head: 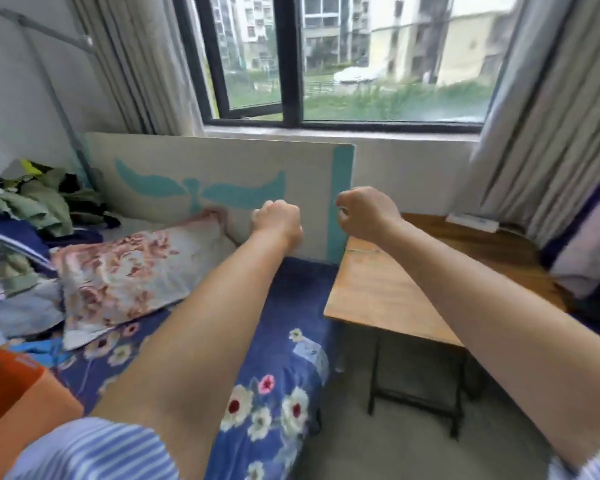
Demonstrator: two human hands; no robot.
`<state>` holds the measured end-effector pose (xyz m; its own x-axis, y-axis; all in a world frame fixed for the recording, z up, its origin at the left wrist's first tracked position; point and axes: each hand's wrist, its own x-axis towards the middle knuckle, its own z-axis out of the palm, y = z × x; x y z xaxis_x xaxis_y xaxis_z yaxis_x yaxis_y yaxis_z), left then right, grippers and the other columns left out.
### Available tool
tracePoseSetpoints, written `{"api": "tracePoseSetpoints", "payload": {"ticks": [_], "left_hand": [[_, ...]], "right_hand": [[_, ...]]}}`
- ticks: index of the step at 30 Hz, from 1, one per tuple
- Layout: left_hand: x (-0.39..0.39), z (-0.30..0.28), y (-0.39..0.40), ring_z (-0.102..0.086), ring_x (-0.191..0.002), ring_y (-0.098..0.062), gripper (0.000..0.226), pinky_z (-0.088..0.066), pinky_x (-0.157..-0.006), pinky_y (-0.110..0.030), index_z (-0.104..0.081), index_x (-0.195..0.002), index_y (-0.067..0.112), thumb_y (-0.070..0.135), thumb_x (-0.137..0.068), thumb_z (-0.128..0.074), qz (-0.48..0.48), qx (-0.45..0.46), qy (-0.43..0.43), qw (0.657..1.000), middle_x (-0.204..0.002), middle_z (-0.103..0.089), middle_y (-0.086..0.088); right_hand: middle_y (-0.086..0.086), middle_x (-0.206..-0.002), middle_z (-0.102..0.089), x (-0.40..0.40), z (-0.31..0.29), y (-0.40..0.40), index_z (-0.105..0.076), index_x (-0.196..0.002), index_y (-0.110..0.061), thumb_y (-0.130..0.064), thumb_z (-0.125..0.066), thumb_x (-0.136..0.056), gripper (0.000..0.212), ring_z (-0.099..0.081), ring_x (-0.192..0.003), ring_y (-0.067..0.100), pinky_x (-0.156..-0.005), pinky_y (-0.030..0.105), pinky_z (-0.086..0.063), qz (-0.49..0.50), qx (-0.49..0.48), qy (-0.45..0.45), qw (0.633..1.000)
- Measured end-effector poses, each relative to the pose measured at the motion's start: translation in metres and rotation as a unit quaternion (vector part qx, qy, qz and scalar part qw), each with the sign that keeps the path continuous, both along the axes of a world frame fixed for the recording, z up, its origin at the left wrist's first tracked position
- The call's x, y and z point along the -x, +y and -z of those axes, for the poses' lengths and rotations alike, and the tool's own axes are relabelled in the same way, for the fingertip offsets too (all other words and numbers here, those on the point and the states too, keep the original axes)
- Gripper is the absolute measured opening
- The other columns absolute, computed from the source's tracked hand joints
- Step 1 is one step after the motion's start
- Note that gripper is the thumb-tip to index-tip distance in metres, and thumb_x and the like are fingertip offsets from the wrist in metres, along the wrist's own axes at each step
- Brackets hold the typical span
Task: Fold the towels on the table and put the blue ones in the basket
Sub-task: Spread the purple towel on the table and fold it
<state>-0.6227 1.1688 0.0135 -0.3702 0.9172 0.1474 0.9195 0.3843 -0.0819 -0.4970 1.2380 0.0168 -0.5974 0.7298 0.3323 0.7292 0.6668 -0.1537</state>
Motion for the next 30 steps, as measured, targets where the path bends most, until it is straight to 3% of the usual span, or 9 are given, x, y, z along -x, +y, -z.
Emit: {"api": "tracePoseSetpoints", "payload": {"ticks": [3, 6, 15, 18, 27, 30], "left_hand": [[-0.099, -0.002, 0.069, -0.047, -0.117, -0.030, 0.032, -0.041, -0.090, -0.036, -0.056, -0.116, 0.008, 0.017, -0.091, -0.039, 0.088, -0.015, -0.009, 0.996, -0.124, -0.052, -0.013], [-0.172, -0.005, 0.120, -0.049, -0.114, -0.030, 0.031, -0.043, -0.085, -0.036, -0.059, -0.114, 0.008, 0.015, -0.090, -0.040, 0.142, -0.032, -0.021, 0.989, -0.121, -0.054, -0.012], [-0.371, 0.003, 0.256, -0.049, -0.111, -0.030, 0.030, -0.040, -0.079, -0.034, -0.060, -0.110, 0.008, 0.009, -0.087, -0.040, 0.246, -0.039, -0.069, 0.966, -0.119, -0.054, -0.012], [-0.413, 0.010, 0.293, -0.049, -0.111, -0.030, 0.029, -0.042, -0.081, -0.035, -0.061, -0.108, 0.010, 0.009, -0.087, -0.042, 0.282, -0.034, -0.077, 0.956, -0.119, -0.055, -0.012], [-0.509, 0.018, 0.445, -0.054, -0.101, -0.028, 0.020, -0.038, -0.070, -0.032, -0.061, -0.096, 0.007, 0.009, -0.088, -0.042, 0.354, 0.005, -0.075, 0.932, -0.108, -0.059, -0.010], [-0.534, 0.019, 0.496, -0.051, -0.085, -0.025, 0.019, -0.038, -0.064, -0.030, -0.059, -0.092, 0.009, 0.010, -0.088, -0.041, 0.374, 0.021, -0.070, 0.925, -0.097, -0.057, -0.009]], "right_hand": [[0.012, -0.116, -0.062, -0.108, 0.001, 0.045, -0.062, -0.110, -0.008, -0.013, -0.044, -0.087, 0.030, -0.056, -0.107, 0.031, -0.078, 0.029, -0.044, 0.072, -0.005, 0.013, 0.997], [0.013, -0.114, -0.062, -0.191, 0.000, 0.078, -0.062, -0.107, -0.006, -0.013, -0.042, -0.088, 0.029, -0.055, -0.105, 0.030, -0.082, 0.033, -0.047, 0.125, 0.004, 0.013, 0.992], [0.014, -0.113, -0.061, -0.427, 0.003, 0.175, -0.059, -0.111, -0.007, -0.010, -0.040, -0.090, 0.029, -0.058, -0.097, 0.029, -0.071, 0.031, -0.047, 0.257, 0.029, 0.026, 0.966], [0.014, -0.109, -0.064, -0.481, 0.011, 0.205, -0.063, -0.106, -0.006, -0.010, -0.041, -0.089, 0.027, -0.059, -0.095, 0.030, -0.069, 0.032, -0.046, 0.304, 0.023, 0.029, 0.952], [0.014, -0.111, -0.064, -0.591, 0.024, 0.330, -0.063, -0.106, -0.006, -0.009, -0.043, -0.088, 0.028, -0.058, -0.101, 0.031, -0.076, 0.031, -0.045, 0.433, 0.041, 0.062, 0.898], [0.013, -0.109, -0.064, -0.612, 0.030, 0.373, -0.063, -0.106, -0.008, -0.010, -0.043, -0.088, 0.027, -0.058, -0.100, 0.031, -0.070, 0.027, -0.039, 0.457, 0.056, 0.052, 0.886]]}}
